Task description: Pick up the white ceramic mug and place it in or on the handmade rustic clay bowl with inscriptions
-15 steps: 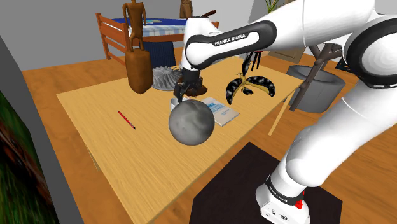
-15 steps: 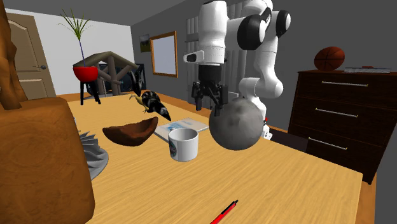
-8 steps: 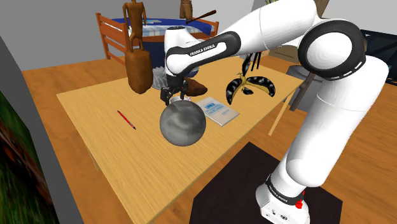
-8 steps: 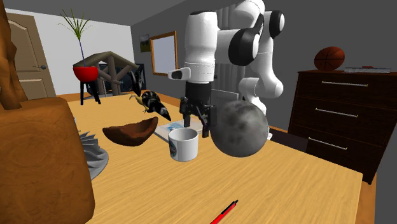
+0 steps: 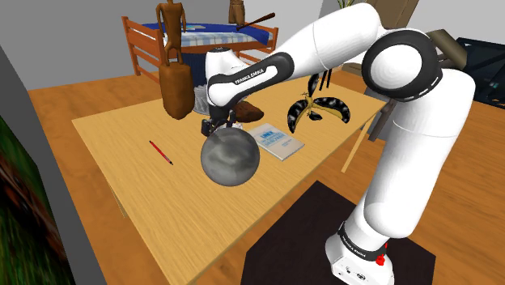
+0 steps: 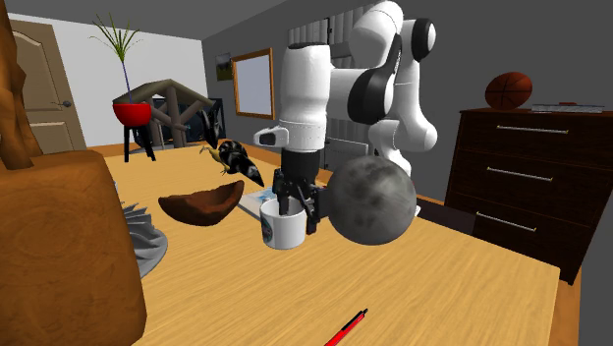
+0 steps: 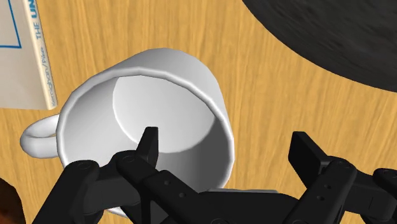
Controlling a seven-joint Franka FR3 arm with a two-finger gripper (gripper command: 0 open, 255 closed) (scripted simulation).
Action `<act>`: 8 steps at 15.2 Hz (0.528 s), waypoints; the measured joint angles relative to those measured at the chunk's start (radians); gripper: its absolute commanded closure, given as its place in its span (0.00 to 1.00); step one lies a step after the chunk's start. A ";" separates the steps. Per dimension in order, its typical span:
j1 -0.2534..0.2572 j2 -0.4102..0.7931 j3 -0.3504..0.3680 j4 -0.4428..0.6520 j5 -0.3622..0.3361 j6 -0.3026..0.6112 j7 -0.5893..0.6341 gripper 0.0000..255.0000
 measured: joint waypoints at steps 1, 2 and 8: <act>0.000 0.004 -0.001 -0.006 -0.001 0.009 0.001 0.00; 0.000 0.007 -0.001 -0.007 -0.002 0.014 0.001 0.00; 0.000 0.009 -0.001 -0.007 -0.002 0.017 0.002 1.00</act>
